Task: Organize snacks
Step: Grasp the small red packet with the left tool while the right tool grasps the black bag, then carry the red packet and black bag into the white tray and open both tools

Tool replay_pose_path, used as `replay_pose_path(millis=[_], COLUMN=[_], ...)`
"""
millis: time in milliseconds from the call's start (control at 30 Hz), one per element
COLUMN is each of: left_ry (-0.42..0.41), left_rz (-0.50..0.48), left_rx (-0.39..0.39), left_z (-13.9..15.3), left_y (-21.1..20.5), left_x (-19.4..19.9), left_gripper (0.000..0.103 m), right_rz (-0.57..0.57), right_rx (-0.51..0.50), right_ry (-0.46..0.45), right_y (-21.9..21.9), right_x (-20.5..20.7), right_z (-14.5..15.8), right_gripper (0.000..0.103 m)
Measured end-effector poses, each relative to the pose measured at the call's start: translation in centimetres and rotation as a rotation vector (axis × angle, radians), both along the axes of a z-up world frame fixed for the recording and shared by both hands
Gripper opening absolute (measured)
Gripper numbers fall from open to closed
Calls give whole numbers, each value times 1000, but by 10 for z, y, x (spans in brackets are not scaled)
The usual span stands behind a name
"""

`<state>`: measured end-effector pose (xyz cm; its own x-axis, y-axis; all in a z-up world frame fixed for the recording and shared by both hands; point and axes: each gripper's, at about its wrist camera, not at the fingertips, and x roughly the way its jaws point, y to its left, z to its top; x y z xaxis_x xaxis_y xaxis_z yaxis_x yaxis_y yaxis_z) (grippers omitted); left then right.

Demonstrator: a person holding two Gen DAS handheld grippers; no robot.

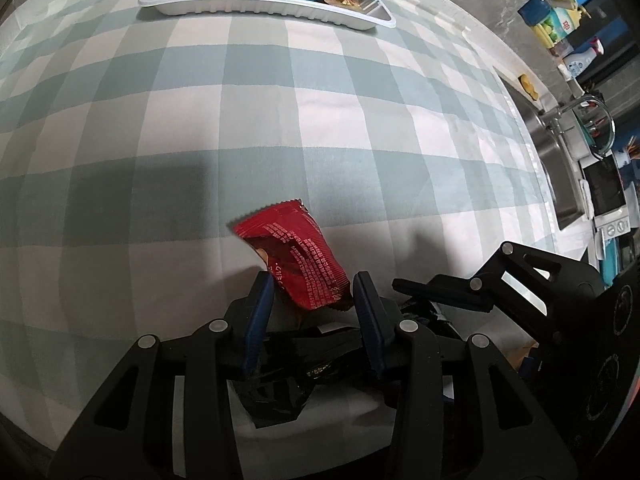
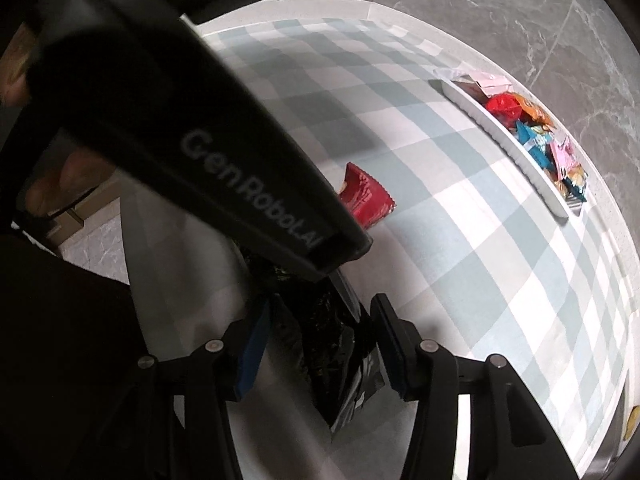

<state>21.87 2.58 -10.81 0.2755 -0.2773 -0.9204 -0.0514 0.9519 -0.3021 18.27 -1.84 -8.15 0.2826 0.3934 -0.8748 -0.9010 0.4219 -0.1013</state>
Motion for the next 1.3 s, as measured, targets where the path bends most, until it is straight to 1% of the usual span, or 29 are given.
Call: replay_pose_path(millis=[200,233,267,300,400,500,700,867,1033,1133,1300], left_ry=[-29,-33,-36,-37,-43,-42,-55,-68,-89,-111,-154], left_rz=[-12,-18,-19,-16,-12,-2,6,33,62,73,85], left_rx=[18,20,19,14,-13,-63,-86,-125,-143,-149,-161], left_z=[-1,-1,-1,-2,-3,-5,-2,2,12,22,42], left_y=[-7,-8,-9,-8,-7,-5,-3,7,23,33,51], left_x=[-1,-1,-1,-1,-1,0,3,7,12,19,40], left_gripper=[39,38,35,33,32,31,31,30,30,30,30], right_rz=[9,8,9,10,7,-9,-60,-118,-191,-250,-358], right_rx=[7,7,9,9,12,24,54,105,172,229,354], right_ry=[-20,-21,-22,-23,-18,2,53,131,220,281,370], right_y=[-3,-3,-5,-6,-11,-20,-40,-59,-77,-88,-103], right_x=[-6,-7,-9,-9,-10,-12,-9,-2,8,20,56], right_z=[1,2,2,3,6,9,14,19,21,25,33], right_gripper=[48,47,46,45,42,38,36,36,36,36,36])
